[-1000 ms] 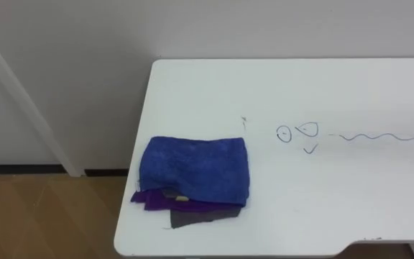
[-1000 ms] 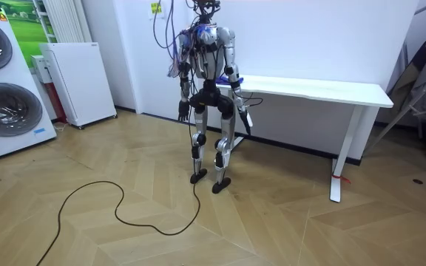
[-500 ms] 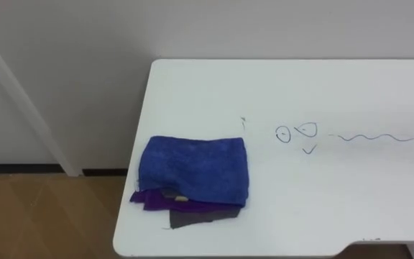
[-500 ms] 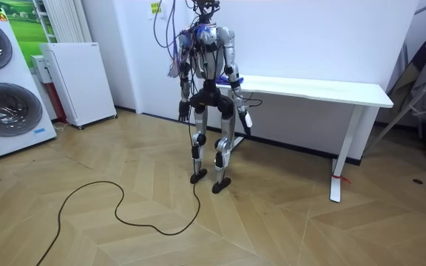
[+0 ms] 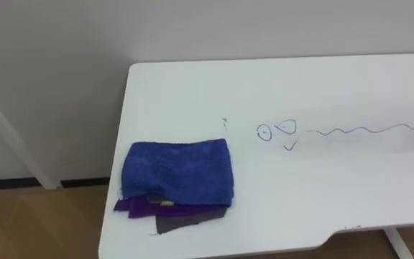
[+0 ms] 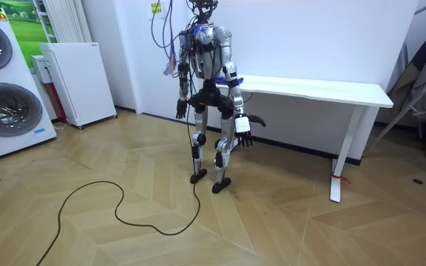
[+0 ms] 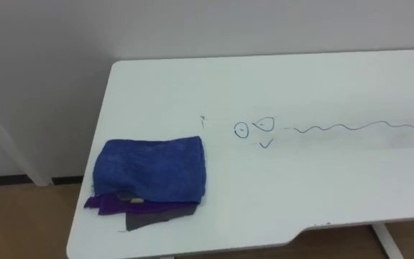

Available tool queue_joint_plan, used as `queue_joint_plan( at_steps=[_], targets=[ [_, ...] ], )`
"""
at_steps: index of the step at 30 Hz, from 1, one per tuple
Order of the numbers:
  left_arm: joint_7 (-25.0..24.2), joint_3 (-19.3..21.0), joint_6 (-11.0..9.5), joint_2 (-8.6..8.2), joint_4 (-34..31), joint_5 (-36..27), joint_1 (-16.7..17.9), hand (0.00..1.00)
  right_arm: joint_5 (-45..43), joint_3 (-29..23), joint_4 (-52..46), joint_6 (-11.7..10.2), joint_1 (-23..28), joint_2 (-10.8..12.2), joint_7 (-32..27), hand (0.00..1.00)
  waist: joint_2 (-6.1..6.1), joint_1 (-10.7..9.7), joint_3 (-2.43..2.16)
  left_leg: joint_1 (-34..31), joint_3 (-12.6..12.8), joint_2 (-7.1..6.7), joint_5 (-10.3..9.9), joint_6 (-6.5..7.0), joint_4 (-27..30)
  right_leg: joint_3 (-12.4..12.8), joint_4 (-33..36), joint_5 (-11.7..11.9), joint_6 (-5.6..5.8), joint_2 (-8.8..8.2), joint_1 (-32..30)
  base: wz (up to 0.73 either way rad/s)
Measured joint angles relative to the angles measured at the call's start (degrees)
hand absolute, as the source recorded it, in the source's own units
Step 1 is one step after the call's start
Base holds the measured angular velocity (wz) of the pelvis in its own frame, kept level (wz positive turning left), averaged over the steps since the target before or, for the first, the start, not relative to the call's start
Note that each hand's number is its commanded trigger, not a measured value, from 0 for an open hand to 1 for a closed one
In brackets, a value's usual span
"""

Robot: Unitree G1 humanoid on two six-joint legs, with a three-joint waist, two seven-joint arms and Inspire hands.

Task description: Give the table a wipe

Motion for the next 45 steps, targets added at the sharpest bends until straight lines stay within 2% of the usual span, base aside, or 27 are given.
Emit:
queue_joint_plan(
  at_steps=[1, 3, 5, 7, 9, 10, 11, 15, 17, 19, 20, 23, 25, 29, 31, 36, 38, 40, 45],
  targets=[
    [0.2, 0.0, -0.4, 0.52, -0.4, 0.0, -0.1, 0.00, 0.0, -1.6, -2.1, -0.1, -0.3, -0.8, -2.1, 0.00, -0.22, -0.1, 0.00, 0.0, 0.1, -0.01, 0.0, 0.01, 0.0, 0.3, 0.0, 0.0, 0.00, 0.03, -0.3, -0.11],
    [1.2, 0.0, -1.1, 1.24, -0.6, -0.2, -0.2, 0.00, -0.1, -1.6, -4.4, -1.7, -1.4, -2.3, -5.3, 0.00, -0.56, 0.0, -0.04, -0.1, 0.6, 0.04, 0.0, 0.02, -0.1, 0.8, 0.0, 0.0, 0.01, 0.13, -0.8, -0.11],
    [2.0, -0.2, -1.4, 1.69, -0.8, -0.2, -0.4, 0.00, -0.5, -1.6, -8.2, -2.1, -3.7, -4.2, -9.6, 0.00, -0.89, 0.1, -0.11, -0.6, 0.6, 0.03, 0.0, 0.05, 0.0, 1.2, 0.2, 0.1, 0.10, 0.21, -1.4, -0.06],
    [2.7, -0.2, -1.5, 1.74, -0.8, -0.2, -0.4, 0.00, -0.9, -1.3, -11.1, -2.8, -5.7, -5.2, -12.1, 0.00, -1.06, 0.3, -0.10, -1.0, 0.9, 0.10, 0.0, 0.06, 0.2, 1.5, 0.2, 0.2, 0.09, 0.31, -1.8, -0.04],
    [2.8, -0.7, -1.5, 1.72, -0.9, -0.2, -0.4, 0.00, -4.7, -1.3, -15.9, -2.9, -6.6, -5.3, -14.6, 0.00, -1.16, 0.6, -0.12, -1.3, 0.9, 0.11, 0.0, 0.05, 0.4, 1.4, 0.1, 0.3, 0.09, 0.34, -2.1, 0.00],
    [2.9, -1.4, -1.4, 1.75, -0.9, -0.2, -0.4, 0.00, -7.7, -1.1, -19.6, -3.0, -7.3, -5.3, -16.4, 0.00, -1.34, 0.7, -0.33, -1.6, 0.9, 0.09, 0.0, 0.05, 0.5, 1.4, 0.2, 0.3, 0.09, 0.33, -2.5, 0.00],
    [3.0, -1.4, -1.4, 1.75, -1.3, -0.2, -0.4, 0.00, -10.9, -0.1, -24.0, -3.1, -7.6, -5.3, -18.0, 0.00, -1.29, 0.9, -0.33, -2.5, 0.9, 0.11, 0.0, 0.05, 0.7, 1.4, 0.4, 0.3, 0.07, 0.33, -2.9, 0.00],
    [3.7, -3.7, -1.5, 2.47, -2.3, -0.2, -0.1, 0.00, -21.2, 4.3, -34.7, -4.2, -7.6, -5.3, -19.8, 0.00, -1.37, 2.1, 0.01, -2.9, 1.0, 0.18, 0.0, 0.03, 1.0, 0.7, 0.8, 0.3, 0.06, 0.32, -3.5, 0.05],
    [3.7, -4.4, -1.8, 2.46, -2.5, -0.1, -0.2, 0.00, -28.7, 6.9, -42.4, -4.3, -7.6, -5.3, -20.7, 0.00, -0.87, 3.3, -0.20, -2.9, 1.4, 0.17, 0.0, 0.03, 0.9, 0.9, 0.7, 0.3, 0.06, 0.29, -3.8, -0.08],
    [3.7, -4.8, -1.9, 2.52, -2.6, 0.0, -0.3, 0.00, -36.2, 8.7, -47.5, -4.5, -7.6, -5.0, -21.6, 0.00, -0.60, 4.1, -0.22, -3.0, 1.4, 0.18, 0.0, 0.03, 1.0, 0.8, 0.7, 0.3, 0.06, 0.29, -3.8, -0.03],
    [3.7, -5.5, -1.9, 2.53, -2.6, 0.0, -0.1, 0.00, -40.5, 10.5, -50.7, -5.2, -7.6, -5.0, -22.0, 0.00, -0.42, 4.5, -0.27, -2.9, 1.4, 0.18, 0.0, 0.03, 1.0, 0.4, 0.7, 0.3, 0.07, 0.25, -3.6, 0.06],
    [3.7, -7.1, -1.9, 2.48, -4.4, 0.0, 0.1, 0.00, -50.1, 14.8, -58.7, -5.8, -7.5, -4.9, -22.0, 0.00, -0.22, 5.5, -0.21, -3.0, 1.3, 0.17, 0.0, 0.02, 1.0, -0.7, 0.0, 0.4, 0.05, 0.12, -3.2, 0.08],
    [3.7, -8.2, -2.1, 2.53, -5.3, 0.0, 0.4, 0.00, -53.8, 18.1, -62.8, -6.7, -7.6, -4.9, -21.6, 0.00, -0.01, 5.9, -0.15, -3.1, 1.1, 0.23, 0.1, 0.01, 1.0, -1.1, 0.0, 0.5, 0.02, 0.11, -3.2, 0.07],
    [3.8, -10.5, -3.1, 2.46, -5.4, -0.1, -0.3, 0.00, -59.3, 25.0, -66.3, -8.6, -7.9, -4.9, -19.2, 0.00, -0.09, 8.2, -0.22, -3.0, 0.4, 0.16, 0.1, 0.01, 1.0, -2.0, -0.1, 0.5, 0.01, 0.03, -2.6, 0.10],
    [3.6, -10.5, -3.8, 2.43, -5.4, -0.1, -0.5, 0.00, -62.0, 26.4, -66.8, -8.8, -8.2, -4.9, -17.6, 0.00, -0.29, 8.7, -0.26, -3.2, -0.2, 0.06, 0.1, 0.02, 1.1, -2.6, -0.1, 0.5, 0.02, -0.06, -2.6, 0.14],
    [3.5, -11.2, -3.6, 2.58, -5.4, -0.1, 0.1, 0.00, -66.8, 31.4, -71.1, -8.8, -8.2, -5.5, -13.1, 0.00, -0.38, 10.2, -0.28, -3.3, -0.6, 0.01, 0.2, 0.03, 1.1, -3.3, -0.1, 0.5, 0.02, -0.14, -2.6, 0.06],
    [3.5, -12.2, -3.7, 2.63, -5.4, -0.1, 0.0, 0.00, -70.6, 34.3, -72.3, -8.8, -9.3, -5.6, -11.8, 0.00, -0.62, 10.3, -0.38, -3.8, -1.2, -0.01, 0.2, 0.00, 1.2, -4.9, -0.1, 0.5, 0.02, -0.22, -2.5, 0.14],
    [3.5, -12.8, -3.8, 2.61, -5.4, -0.1, -0.2, 0.00, -72.4, 35.9, -72.4, -8.9, -10.5, -5.6, -10.6, 0.00, -0.86, 10.4, -0.30, -4.0, -1.7, -0.04, 0.2, -0.03, 1.4, -5.3, -0.2, 0.5, 0.02, -0.23, -2.4, 0.14],
    [2.6, -13.1, -4.4, 2.66, -3.7, 0.0, -0.8, 0.00, -74.3, 40.2, -72.5, -8.9, -11.2, -5.6, -6.4, 0.00, -1.01, 12.5, -0.10, -3.3, -2.0, -0.02, 0.2, -0.05, 1.1, -5.7, -0.5, 0.5, 0.02, -0.19, -1.5, 0.04]
  ],
)
